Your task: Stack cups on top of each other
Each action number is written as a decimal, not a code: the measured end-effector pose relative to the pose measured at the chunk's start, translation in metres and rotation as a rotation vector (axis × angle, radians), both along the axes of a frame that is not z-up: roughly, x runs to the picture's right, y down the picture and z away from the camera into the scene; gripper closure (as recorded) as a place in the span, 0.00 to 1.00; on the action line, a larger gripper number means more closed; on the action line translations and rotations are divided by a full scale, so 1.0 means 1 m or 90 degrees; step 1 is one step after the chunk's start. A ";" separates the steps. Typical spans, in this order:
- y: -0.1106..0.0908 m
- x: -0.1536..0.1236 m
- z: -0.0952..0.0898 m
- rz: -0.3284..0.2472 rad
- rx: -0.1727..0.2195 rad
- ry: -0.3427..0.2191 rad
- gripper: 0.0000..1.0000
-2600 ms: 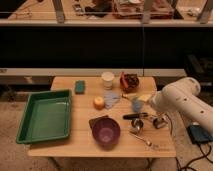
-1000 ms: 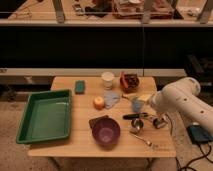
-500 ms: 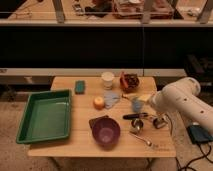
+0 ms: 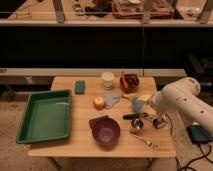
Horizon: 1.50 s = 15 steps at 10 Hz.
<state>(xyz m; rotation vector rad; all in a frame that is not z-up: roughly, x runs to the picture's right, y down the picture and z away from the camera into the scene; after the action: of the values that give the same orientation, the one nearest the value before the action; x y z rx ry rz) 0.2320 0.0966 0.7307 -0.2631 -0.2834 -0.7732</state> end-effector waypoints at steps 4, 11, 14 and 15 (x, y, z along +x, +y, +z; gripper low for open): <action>0.014 -0.015 0.029 -0.046 -0.114 -0.027 0.20; 0.065 -0.053 0.067 -0.097 -0.186 -0.045 0.20; 0.080 -0.044 0.077 -0.100 -0.197 -0.016 0.20; 0.084 -0.043 0.082 -0.101 -0.202 -0.008 0.20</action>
<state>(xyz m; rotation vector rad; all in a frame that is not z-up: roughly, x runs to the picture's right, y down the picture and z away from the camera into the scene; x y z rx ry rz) 0.1893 0.1806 0.8131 -0.5851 -0.4005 -0.8859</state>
